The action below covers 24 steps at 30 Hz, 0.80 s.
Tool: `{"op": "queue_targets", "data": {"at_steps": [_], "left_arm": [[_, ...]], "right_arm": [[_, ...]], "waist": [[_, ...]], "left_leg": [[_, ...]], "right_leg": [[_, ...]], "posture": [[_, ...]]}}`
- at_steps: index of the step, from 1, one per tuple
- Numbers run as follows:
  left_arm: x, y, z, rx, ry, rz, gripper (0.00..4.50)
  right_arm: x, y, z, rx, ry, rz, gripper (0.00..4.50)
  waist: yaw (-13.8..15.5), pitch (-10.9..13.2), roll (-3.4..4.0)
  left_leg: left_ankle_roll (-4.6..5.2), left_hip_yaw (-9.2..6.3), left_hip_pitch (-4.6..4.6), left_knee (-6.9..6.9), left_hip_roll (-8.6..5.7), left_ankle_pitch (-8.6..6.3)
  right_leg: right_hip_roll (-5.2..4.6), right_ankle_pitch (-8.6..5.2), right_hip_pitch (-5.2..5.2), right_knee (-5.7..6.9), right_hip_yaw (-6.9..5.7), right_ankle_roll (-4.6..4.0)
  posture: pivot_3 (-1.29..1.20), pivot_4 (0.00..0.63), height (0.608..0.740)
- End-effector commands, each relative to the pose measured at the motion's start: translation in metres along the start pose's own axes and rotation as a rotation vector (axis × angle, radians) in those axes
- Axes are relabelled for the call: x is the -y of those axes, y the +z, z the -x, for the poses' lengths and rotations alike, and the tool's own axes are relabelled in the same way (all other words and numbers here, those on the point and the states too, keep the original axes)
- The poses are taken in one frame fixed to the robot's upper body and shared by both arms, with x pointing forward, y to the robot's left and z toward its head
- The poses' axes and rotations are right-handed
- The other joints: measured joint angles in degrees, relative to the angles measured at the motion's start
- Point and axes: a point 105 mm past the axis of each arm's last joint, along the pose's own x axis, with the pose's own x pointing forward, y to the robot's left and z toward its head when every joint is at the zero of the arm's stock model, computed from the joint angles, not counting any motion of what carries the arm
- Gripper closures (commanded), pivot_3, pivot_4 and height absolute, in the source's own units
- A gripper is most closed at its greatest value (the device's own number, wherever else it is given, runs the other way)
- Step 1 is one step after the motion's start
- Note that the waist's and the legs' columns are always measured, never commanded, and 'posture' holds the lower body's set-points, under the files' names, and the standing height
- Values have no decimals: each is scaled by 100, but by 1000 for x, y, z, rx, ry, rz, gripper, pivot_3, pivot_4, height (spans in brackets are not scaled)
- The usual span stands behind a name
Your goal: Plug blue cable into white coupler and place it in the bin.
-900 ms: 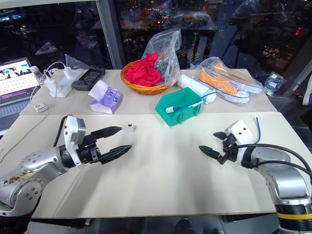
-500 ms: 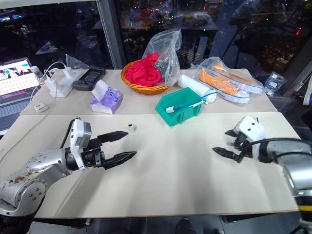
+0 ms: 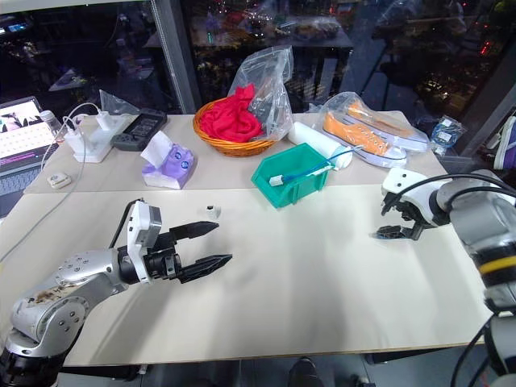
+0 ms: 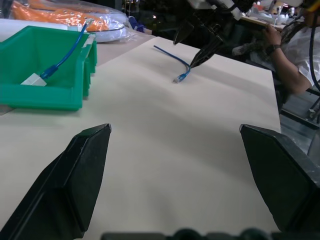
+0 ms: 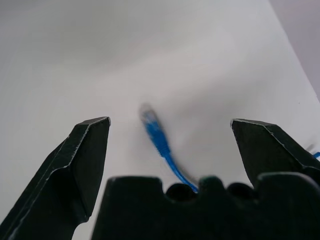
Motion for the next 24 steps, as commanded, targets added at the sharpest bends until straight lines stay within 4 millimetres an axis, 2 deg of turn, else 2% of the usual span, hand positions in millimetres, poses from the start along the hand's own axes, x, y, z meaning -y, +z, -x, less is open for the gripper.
{"op": "queue_targets", "data": {"at_steps": [1, 9, 15, 21, 24], "left_arm": [[6, 9, 0, 37, -9, -41, 62], [11, 7, 0, 55, 21, -25, 62], [12, 8, 2, 66, 49, -21, 62], [11, 9, 3, 72, 64, -19, 62], [11, 9, 3, 72, 66, -18, 0]], "right_arm": [[8, -3, 1, -38, 23, 29, 0], [1, -9, -17, -97, 151, -2, 0], [-6, -24, -32, -145, 192, -43, 0], [-7, -24, -40, -155, 193, -47, 0], [-11, -21, -46, -151, 211, -58, 753]], "waist": [[1, 0, 1], [-88, 1, 2], [-137, 1, 2], [-212, 1, 3], [-273, 0, 1]], "left_leg": [[0, -1, 0, 0, 0, 0], [-3, -3, -1, 0, 1, 1], [-4, -5, 0, 0, 1, 2], [-6, -7, 3, 0, 1, 3], [-9, -11, 6, 0, 1, 5]], "right_leg": [[0, 0, 0, 0, -2, 0], [0, 1, 1, -1, -4, 1], [0, 1, 3, 1, -5, 1], [0, 1, 8, 5, -5, 2], [0, 1, 15, 6, -6, 2]], "posture": [[0, 150, 728], [0, 150, 728], [0, 150, 728], [0, 150, 728], [0, 150, 728]]}}
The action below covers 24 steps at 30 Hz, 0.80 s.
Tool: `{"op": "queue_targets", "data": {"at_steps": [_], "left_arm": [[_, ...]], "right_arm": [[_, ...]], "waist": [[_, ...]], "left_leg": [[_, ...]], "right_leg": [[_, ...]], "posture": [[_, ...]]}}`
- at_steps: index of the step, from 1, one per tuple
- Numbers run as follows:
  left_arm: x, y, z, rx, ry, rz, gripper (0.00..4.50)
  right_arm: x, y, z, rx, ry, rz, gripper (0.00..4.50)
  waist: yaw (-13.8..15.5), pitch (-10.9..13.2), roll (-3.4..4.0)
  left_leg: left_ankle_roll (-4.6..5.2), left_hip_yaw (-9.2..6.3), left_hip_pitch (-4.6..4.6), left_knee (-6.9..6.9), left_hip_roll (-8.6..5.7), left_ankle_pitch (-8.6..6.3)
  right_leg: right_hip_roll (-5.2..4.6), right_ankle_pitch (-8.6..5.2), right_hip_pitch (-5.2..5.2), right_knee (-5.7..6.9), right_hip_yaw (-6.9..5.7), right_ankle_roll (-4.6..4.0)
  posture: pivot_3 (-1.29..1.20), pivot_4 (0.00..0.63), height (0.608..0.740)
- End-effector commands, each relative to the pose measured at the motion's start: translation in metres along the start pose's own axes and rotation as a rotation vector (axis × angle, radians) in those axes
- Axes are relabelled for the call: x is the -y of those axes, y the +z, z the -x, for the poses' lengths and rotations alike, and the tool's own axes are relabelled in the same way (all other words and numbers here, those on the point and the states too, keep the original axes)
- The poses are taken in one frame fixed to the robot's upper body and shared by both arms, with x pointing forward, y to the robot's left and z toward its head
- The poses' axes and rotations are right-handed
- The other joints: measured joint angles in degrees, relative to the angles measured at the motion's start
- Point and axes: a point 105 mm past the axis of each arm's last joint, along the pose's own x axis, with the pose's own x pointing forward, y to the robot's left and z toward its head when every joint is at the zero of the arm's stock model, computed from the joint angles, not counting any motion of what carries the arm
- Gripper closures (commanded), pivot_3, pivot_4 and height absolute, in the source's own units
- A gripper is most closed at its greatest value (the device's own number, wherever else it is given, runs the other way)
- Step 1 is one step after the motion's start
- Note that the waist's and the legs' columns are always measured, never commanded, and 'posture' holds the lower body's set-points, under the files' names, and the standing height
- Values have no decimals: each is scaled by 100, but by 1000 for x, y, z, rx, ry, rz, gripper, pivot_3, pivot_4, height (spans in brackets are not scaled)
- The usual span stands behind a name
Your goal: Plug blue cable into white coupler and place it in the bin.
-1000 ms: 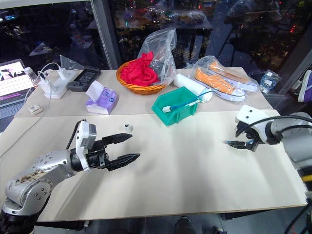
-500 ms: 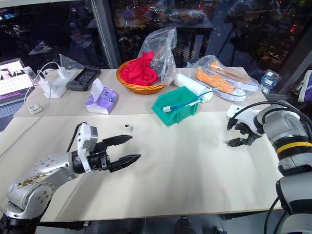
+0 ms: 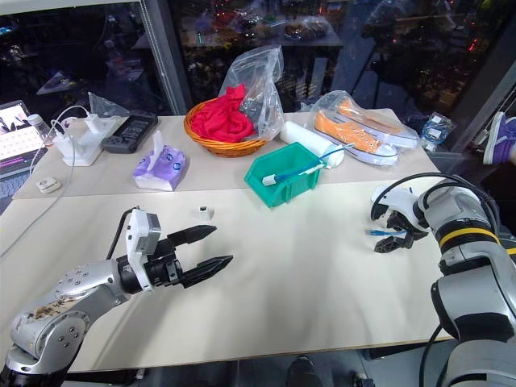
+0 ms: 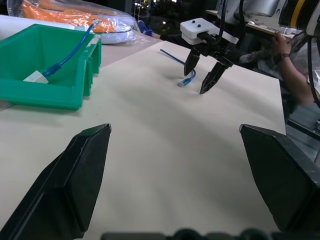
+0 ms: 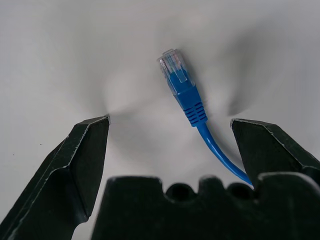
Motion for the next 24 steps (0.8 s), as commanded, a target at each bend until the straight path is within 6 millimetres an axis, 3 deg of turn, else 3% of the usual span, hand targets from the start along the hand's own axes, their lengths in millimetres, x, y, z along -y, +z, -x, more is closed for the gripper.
{"op": "queue_targets", "data": {"at_steps": [1, 6, 10, 12, 16, 19, 24], "left_arm": [[6, 13, 0, 44, -17, -44, 0], [5, 13, 0, 44, -14, -46, 0], [5, 13, -1, 44, -12, -47, 0], [5, 14, -1, 43, -11, -47, 0], [3, 14, -1, 43, -10, -48, 0], [2, 14, -1, 42, -9, -46, 0], [-2, 15, 1, 34, -4, -48, 0]], "right_arm": [[0, 1, -7, -6, -5, -3, 1101], [-3, 1, -13, -13, 7, -11, 2678], [-3, 0, -13, -11, 9, -14, 4209], [-4, 0, -13, -8, 19, -14, 4455], [-12, 8, -14, 38, 81, 34, 4455], [-24, 27, -11, 133, 162, 52, 4455], [-66, 60, -4, 270, 289, 145, 4455]], "waist": [[-29, -2, -3], [-117, -5, -8], [-157, -6, -11], [-158, -6, -10], [-166, -6, -10], [-168, -6, -10], [-189, -2, -2]], "left_leg": [[-1, -1, 1, 0, 0, 0], [-10, -6, 11, 0, 0, 6], [-19, -25, 19, 0, -3, 10], [-25, -37, 18, 0, -4, 14], [-30, -51, 14, 0, -4, 17], [-30, -64, 11, 0, -3, 17], [-30, -97, 2, -1, -2, 17]], "right_leg": [[0, 0, 5, 1, 0, 0], [0, 1, 46, 3, -1, 2], [0, -1, 79, -6, -4, 5], [0, -1, 83, -7, -12, 5], [0, -1, 84, -6, -27, 5], [0, -3, 84, -5, -40, 6], [0, -12, 83, 8, -75, 3]], "posture": [[0, 150, 728], [0, 150, 728], [0, 150, 728], [0, 150, 728], [0, 150, 728], [0, 150, 728], [0, 150, 728]]}}
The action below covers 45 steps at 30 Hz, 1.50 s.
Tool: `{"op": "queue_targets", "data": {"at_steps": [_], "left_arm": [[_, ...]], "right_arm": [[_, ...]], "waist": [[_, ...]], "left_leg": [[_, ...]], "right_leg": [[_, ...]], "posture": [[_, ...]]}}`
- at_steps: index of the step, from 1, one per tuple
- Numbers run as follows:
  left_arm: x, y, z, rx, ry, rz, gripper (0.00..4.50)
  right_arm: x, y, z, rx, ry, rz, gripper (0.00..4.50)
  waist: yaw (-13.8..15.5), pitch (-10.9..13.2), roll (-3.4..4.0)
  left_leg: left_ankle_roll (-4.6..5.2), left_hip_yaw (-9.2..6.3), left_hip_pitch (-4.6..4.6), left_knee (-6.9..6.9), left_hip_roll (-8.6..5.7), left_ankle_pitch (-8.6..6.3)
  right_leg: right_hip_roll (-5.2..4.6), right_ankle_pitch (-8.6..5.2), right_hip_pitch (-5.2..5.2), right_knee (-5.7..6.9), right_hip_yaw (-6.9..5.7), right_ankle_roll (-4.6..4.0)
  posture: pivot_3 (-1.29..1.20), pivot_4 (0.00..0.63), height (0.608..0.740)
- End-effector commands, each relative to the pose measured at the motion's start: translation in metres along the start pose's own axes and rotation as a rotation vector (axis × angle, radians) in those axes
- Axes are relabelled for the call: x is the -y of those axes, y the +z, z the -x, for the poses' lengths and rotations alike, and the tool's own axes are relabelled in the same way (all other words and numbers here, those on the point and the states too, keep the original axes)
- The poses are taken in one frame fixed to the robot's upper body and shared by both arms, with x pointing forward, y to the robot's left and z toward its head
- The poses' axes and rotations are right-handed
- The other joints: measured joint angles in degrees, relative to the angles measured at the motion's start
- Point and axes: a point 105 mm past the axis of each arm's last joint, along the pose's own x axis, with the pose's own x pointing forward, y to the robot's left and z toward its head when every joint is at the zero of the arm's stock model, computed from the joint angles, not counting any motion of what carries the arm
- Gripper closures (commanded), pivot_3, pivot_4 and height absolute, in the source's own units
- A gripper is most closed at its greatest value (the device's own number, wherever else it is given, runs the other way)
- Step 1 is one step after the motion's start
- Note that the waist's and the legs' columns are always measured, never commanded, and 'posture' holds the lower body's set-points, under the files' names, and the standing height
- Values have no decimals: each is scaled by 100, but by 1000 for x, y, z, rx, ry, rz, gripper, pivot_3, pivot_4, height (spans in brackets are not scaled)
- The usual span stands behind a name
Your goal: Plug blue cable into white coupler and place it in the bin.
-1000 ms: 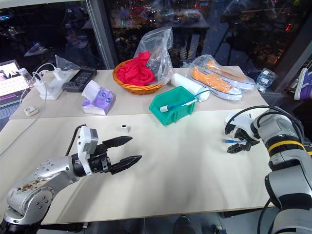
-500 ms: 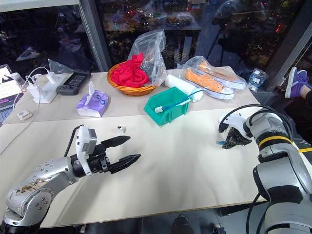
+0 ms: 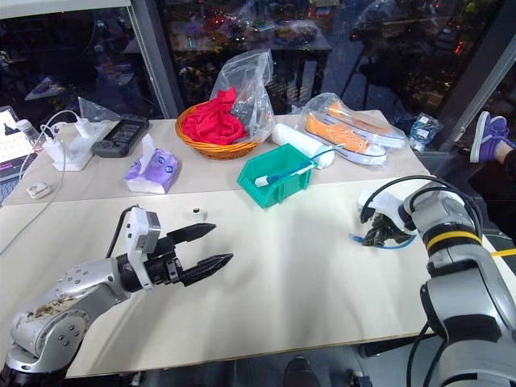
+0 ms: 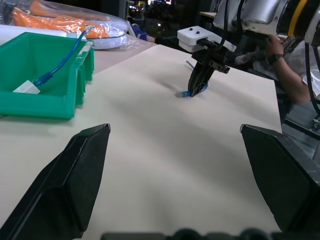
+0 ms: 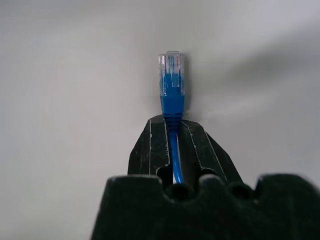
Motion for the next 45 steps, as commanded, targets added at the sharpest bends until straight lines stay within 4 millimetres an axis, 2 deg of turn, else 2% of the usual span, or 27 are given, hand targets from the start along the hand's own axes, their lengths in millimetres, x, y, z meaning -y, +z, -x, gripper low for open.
{"op": "queue_targets", "data": {"at_steps": [1, 5, 7, 9, 11, 14, 18, 20, 21, 22, 23, 25, 27, 29, 33, 35, 38, 43, 45], "left_arm": [[1, 11, 4, 26, -8, -35, 0], [2, 12, 5, 22, -8, -39, 0], [2, 14, 6, 18, -13, -39, 0], [4, 15, 8, 11, -25, -36, 0], [5, 17, 9, 4, -28, -36, 0], [6, 19, 11, -6, -28, -34, 0], [12, 16, 8, -27, -44, -22, 0], [14, 16, 6, -32, -50, -19, 0], [15, 17, 5, -33, -51, -18, 0], [15, 16, 4, -36, -58, -16, 0], [13, 15, 2, -42, -64, -14, 0], [11, 13, 0, -53, -78, -13, 0], [6, 8, -2, -71, -103, -4, 0], [-1, 1, -5, -88, -126, 14, 0], [-20, -35, -8, -180, -183, 29, 0], [-26, -53, -7, -225, -208, 14, 0], [-30, -74, -10, -273, -260, -28, 0], [-27, -83, -22, -268, -353, -47, 0], [-24, -88, -29, -277, -398, -67, 0]], "right_arm": [[-37, 39, -5, 123, 108, 94, 4455], [-88, 68, -28, 190, 202, 165, 4455], [-114, 88, -46, 239, 248, 189, 4455], [-129, 105, -64, 264, 253, 202, 4455], [-136, 115, -74, 276, 233, 211, 4455], [-140, 126, -79, 304, 198, 210, 4455], [-134, 122, -82, 297, 133, 199, 4455], [-135, 118, -80, 301, 140, 179, 3532], [-136, 117, -79, 302, 144, 174, 3262], [-140, 115, -76, 307, 163, 182, 2857], [-141, 116, -72, 321, 162, 172, 2708], [-141, 118, -66, 348, 157, 139, 1878], [-137, 120, -54, 386, 130, 104, 1232], [-133, 121, -39, 432, 102, 67, 1232], [-125, 124, 3, 611, 10, -33, 1232], [-126, 127, 26, 739, -25, -50, 1232], [-140, 130, 54, 934, 12, -121, 1232], [-180, 126, 60, 1043, 149, -158, 1232], [-184, 123, 54, 1056, 149, -213, 1232]], "waist": [[8, 3, 6], [44, 8, 14], [68, 8, 15], [65, 8, 15], [89, 8, 15], [111, 8, 15], [124, 8, 15], [146, 8, 15], [154, 8, 15], [158, 8, 15], [179, 8, 15], [197, 8, 15], [213, 8, 15], [251, 9, 15], [333, 8, 17], [357, 8, 18], [401, 8, 19], [515, 9, 22], [531, 9, 22]], "left_leg": [[0, -2, 2, 0, 0, 0], [0, -23, 0, 0, 0, 0], [-5, -27, -4, 1, 0, 3], [-7, -30, -6, 0, 0, 4], [-14, -32, -7, 0, 0, 7], [-15, -37, -8, 0, 0, 8], [-12, -38, -6, 0, 0, 7], [-11, -38, -6, 0, 0, 6], [-11, -38, -6, 0, 0, 6], [-11, -38, -6, 0, 0, 6], [-11, -38, -6, 0, 0, 6], [-10, -42, -8, 0, 0, 5], [-11, -44, -11, -1, -1, 6], [-11, -44, -16, 0, -2, 6], [-29, -47, -65, -1, -3, 16], [-48, -55, -81, -1, -2, 27], [-48, -63, -95, -4, -2, 27], [-47, -78, -100, -7, -2, 27], [-47, -80, -100, -6, -2, 27]], "right_leg": [[0, 0, -1, 0, -2, 0], [0, -2, -11, 27, -20, -1], [0, -3, -16, 26, -24, -2], [0, -4, -21, 26, -26, -5], [0, -9, -32, 29, -26, -12], [0, -10, -37, 33, -29, -15], [0, -12, -38, 36, -30, -17], [0, -12, -37, 36, -29, -17], [0, -12, -37, 36, -29, -17], [0, -12, -37, 37, -29, -17], [0, -11, -37, 37, -29, -17], [0, -11, -36, 37, -31, -17], [0, -11, -36, 36, -31, -18], [0, -12, -41, 36, -31, -18], [0, -9, -100, 40, -34, -21], [0, -9, -106, 35, -44, -22], [0, -9, -111, 35, -52, -22], [0, -9, -108, 38, -67, -22], [0, -10, -107, 37, -69, -22]], "posture": [[0, 150, 728], [0, 150, 728], [0, 150, 728], [0, 150, 728], [0, 150, 728], [0, 150, 728], [0, 150, 728], [0, 150, 728], [0, 150, 728], [0, 150, 728], [0, 150, 728], [0, 150, 728], [0, 150, 728], [0, 150, 728], [0, 150, 728], [0, 150, 728], [0, 150, 728], [0, 150, 728], [0, 150, 728]]}}
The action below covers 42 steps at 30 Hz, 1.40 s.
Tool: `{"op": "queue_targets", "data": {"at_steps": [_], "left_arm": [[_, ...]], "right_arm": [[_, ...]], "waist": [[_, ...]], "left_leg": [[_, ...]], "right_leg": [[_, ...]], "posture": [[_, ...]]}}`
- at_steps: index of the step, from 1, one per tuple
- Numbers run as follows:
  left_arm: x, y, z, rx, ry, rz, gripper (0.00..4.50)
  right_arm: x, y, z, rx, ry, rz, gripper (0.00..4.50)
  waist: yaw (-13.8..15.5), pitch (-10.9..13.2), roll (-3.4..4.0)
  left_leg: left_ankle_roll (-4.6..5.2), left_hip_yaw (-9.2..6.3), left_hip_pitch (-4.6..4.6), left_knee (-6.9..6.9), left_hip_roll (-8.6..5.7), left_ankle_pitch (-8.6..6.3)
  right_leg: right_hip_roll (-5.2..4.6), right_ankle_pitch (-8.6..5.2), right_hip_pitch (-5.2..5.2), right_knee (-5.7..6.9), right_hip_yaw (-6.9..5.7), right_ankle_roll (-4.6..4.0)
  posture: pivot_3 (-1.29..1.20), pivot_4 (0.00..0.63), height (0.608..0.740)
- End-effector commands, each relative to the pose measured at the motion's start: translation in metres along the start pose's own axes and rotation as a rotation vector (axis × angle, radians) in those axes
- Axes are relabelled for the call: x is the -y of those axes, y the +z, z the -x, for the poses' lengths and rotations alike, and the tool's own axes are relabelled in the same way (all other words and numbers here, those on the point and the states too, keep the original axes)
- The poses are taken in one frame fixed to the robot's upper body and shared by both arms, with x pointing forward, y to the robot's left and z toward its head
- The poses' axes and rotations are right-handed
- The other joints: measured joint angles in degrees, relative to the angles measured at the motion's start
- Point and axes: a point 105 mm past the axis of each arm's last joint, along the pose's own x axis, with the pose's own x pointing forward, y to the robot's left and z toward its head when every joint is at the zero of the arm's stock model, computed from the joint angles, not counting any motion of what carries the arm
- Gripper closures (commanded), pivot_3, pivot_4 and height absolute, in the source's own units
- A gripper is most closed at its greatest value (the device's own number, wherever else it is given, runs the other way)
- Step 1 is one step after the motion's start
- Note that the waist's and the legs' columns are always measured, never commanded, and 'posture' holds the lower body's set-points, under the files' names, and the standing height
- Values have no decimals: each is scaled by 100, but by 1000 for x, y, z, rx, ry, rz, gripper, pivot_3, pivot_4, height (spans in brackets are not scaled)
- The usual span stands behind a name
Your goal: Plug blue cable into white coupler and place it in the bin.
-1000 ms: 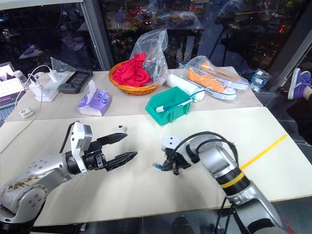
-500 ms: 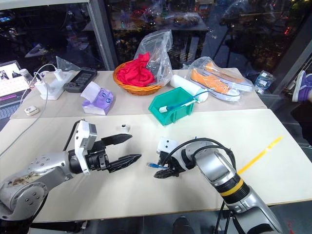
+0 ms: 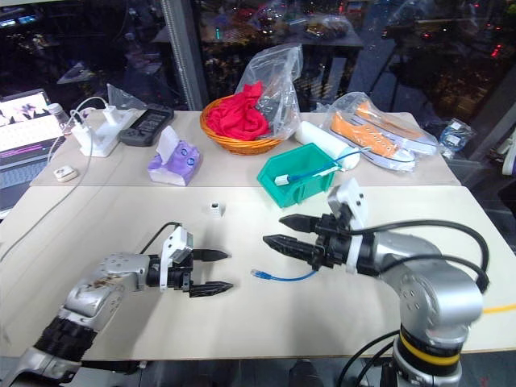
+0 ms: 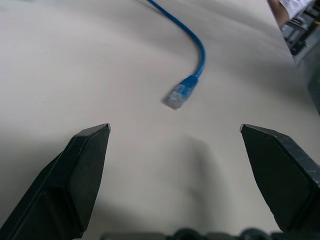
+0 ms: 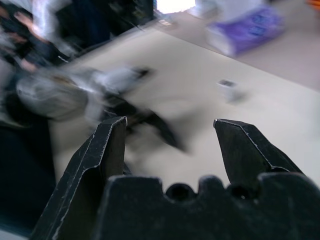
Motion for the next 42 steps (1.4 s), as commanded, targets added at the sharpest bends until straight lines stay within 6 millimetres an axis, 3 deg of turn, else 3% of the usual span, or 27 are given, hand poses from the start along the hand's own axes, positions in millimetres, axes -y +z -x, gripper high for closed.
{"op": "queue_targets", "data": {"at_steps": [1, 10, 16, 17, 18, 28, 36, 42], "left_arm": [[2, 2, -13, -14, -84, -83, 0], [-12, -8, -54, -63, -182, -168, 0], [-13, -15, -60, -75, -223, -160, 0], [-12, -16, -60, -76, -230, -160, 518], [-11, -16, -60, -75, -238, -158, 692], [-5, -16, -58, -66, -260, -141, 4340], [-5, -9, -57, -46, -213, -153, 4438], [-7, 35, -56, 93, -106, -247, 4438]], "right_arm": [[-13, -3, 2, 40, -19, -21, 1232], [-14, -14, 0, 75, -121, -70, 1232], [-17, -15, 3, 85, -148, -68, 1232], [-16, -15, 3, 86, -152, -68, 1156], [-16, -15, 4, 84, -156, -68, 1156], [-13, -16, 5, 79, -164, -74, 1156], [-9, -23, 5, 51, -185, -101, 1156], [-23, -40, 22, 25, -181, -230, 1156]], "waist": [[13, 0, 2], [77, -4, 8], [119, -10, 16], [120, -11, 18], [120, -11, 18], [100, -20, 34], [106, -22, 37], [125, -21, 37]], "left_leg": [[0, 0, 1, 1, 0, 0], [1, -18, 5, 2, -2, 0], [1, -26, 6, 3, -4, 0], [2, -27, 6, 3, -4, 0], [2, -28, 6, 3, -3, 0], [4, -29, 6, 2, -3, -1], [5, -30, 5, 2, -3, -1], [4, -33, 0, 2, -3, -1]], "right_leg": [[0, 0, 0, -1, 0, 0], [0, 0, 10, 3, -3, -4], [0, 0, 17, 2, -8, -4], [0, 0, 18, 2, -9, -4], [0, -1, 18, 2, -9, -4], [0, -2, 17, 1, -9, -4], [0, -2, 17, -1, -10, -5], [0, -2, 14, -3, -12, -5]], "posture": [[0, 150, 728], [0, 150, 728], [0, 150, 728], [0, 150, 728], [0, 150, 728], [0, 150, 728], [0, 150, 728], [0, 150, 728]]}}
